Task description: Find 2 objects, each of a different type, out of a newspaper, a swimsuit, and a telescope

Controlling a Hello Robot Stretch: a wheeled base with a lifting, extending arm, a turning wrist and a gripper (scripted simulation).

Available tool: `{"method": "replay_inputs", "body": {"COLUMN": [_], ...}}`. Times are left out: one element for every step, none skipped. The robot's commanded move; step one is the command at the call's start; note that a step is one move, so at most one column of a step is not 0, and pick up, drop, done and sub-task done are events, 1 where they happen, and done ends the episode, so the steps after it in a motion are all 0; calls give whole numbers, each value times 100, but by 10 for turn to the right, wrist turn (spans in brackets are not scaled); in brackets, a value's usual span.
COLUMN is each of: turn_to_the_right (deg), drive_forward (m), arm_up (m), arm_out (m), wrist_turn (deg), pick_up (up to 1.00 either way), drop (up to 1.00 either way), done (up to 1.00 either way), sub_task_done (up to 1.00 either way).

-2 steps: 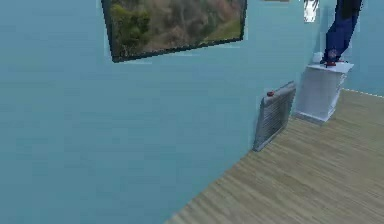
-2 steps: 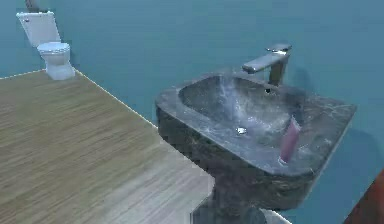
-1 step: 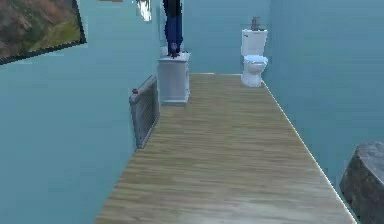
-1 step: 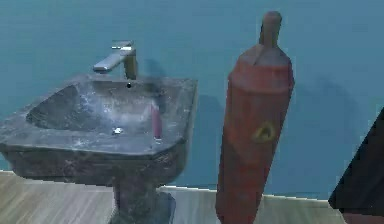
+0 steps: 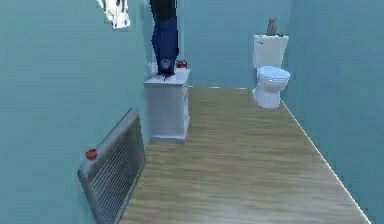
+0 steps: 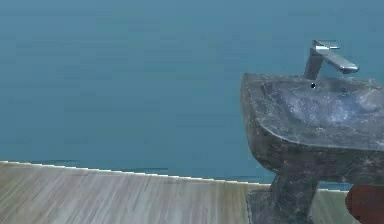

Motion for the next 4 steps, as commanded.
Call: {"method": "replay_inputs", "body": {"turn_to_the_right": [30, 0, 30, 0], "drive_forward": [0, 100, 0, 25], "arm_up": [0, 0, 0, 0], "arm_out": [0, 0, 0, 0], "wrist_turn": [0, 0, 0, 0], "pick_up": [0, 0, 0, 0], "drop": [0, 0, 0, 0], "done": [0, 0, 0, 0], "sub_task_done": [0, 0, 0, 0]}}
